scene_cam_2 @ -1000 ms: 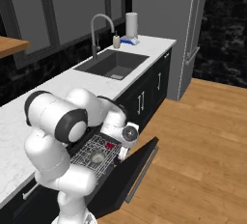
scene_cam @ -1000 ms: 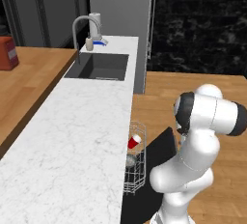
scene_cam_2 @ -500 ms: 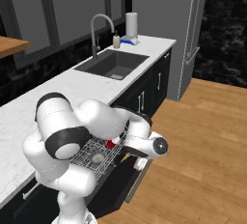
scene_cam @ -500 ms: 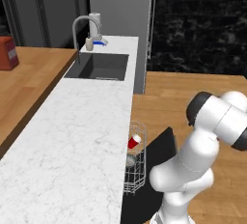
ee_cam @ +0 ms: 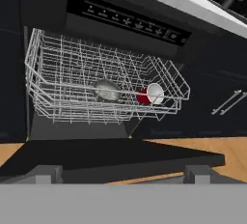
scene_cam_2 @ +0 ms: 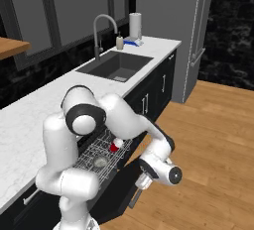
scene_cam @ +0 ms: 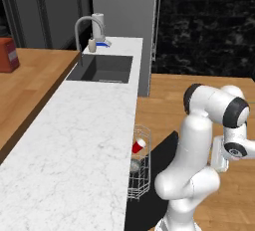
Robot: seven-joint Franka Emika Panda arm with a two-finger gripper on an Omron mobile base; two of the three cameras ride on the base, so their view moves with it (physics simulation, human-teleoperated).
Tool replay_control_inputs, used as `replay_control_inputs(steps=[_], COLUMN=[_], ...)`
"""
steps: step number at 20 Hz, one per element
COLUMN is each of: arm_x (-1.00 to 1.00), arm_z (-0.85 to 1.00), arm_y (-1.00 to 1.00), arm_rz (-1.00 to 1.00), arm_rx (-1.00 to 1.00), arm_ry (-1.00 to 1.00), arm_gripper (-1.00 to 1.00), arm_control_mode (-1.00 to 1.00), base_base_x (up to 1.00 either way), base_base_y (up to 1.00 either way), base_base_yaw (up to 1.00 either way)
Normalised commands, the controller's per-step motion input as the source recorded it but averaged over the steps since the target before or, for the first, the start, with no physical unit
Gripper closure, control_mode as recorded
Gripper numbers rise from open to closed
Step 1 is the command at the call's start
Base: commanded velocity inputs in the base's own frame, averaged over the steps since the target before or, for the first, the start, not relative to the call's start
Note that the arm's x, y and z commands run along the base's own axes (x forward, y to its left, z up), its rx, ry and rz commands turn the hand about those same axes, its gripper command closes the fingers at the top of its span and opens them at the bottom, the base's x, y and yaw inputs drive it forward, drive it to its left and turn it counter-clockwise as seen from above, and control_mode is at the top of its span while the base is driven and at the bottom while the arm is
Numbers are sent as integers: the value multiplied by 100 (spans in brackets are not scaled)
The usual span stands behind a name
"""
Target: Pick up the cup and bowl from the counter, place them in the dishwasher, and close the dishwasher door.
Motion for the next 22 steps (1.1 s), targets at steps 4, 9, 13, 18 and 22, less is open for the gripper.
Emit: replay_control_inputs(steps=[4, 9, 13, 18, 22], arm_x=[0, 0, 25, 39, 50], arm_z=[-60, -58, -51, -60, -69], arm_y=[-19, -37, -1, 1, 3], arm_rz=[0, 0, 5, 5, 3], arm_rx=[13, 5, 2, 0, 0], arm_ry=[-16, -7, -10, -9, -10], arm_gripper=[-100, -100, -100, -100, -100], arm_control_mode=[-100, -100, -100, -100, -100], base_base_x=[0, 0, 0, 0, 0], base_base_y=[0, 0, 0, 0, 0], base_base_yaw=[0, 0, 0, 0, 0])
